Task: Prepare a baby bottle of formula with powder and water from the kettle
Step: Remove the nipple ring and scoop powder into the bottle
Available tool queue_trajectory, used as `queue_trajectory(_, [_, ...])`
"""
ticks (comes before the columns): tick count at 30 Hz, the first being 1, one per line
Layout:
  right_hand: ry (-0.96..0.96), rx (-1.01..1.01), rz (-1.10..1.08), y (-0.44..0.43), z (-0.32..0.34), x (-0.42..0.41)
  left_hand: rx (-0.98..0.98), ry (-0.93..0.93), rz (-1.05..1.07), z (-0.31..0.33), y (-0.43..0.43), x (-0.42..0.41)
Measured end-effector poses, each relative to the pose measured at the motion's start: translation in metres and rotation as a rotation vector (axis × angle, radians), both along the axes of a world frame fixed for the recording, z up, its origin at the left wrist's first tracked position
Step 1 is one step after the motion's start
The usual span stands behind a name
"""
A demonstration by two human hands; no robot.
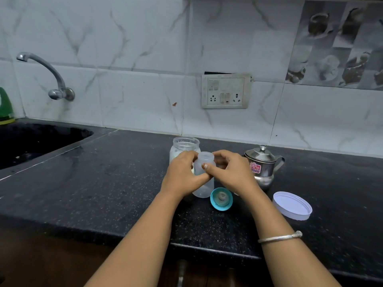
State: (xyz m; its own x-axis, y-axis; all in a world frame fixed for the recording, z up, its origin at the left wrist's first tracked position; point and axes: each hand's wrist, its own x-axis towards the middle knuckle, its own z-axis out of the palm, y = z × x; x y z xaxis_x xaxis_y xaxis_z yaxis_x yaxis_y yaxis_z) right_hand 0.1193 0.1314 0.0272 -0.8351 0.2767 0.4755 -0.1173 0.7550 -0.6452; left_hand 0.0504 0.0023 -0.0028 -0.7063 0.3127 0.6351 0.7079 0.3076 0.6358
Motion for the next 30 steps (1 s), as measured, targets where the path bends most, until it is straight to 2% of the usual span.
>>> queue_trajectory(12, [-0.079,0.026,0.042,-0.006,0.003,-0.003,0.037,-0.028,0.03,-0.002,-0.023,-0.008])
queue_trajectory(14, [-0.019,-0.011,0.026,-0.004,0.005,-0.003,0.108,-0.033,0.028,-0.002,-0.024,-0.009])
queue_trajectory(17, [0.089,-0.072,-0.003,-0.003,0.017,-0.007,0.317,-0.06,0.071,0.0,-0.023,-0.014])
queue_trajectory(22, [0.1,0.029,-0.019,-0.006,0.038,-0.03,0.45,-0.209,0.226,0.001,-0.021,-0.027])
queue_trajectory(27, [0.006,0.165,-0.015,-0.014,0.056,-0.062,0.509,-0.503,0.057,0.002,-0.016,-0.035])
queue_trajectory(30, [-0.066,0.274,-0.007,-0.018,0.061,-0.079,0.42,-0.53,-0.028,0.001,-0.016,-0.038])
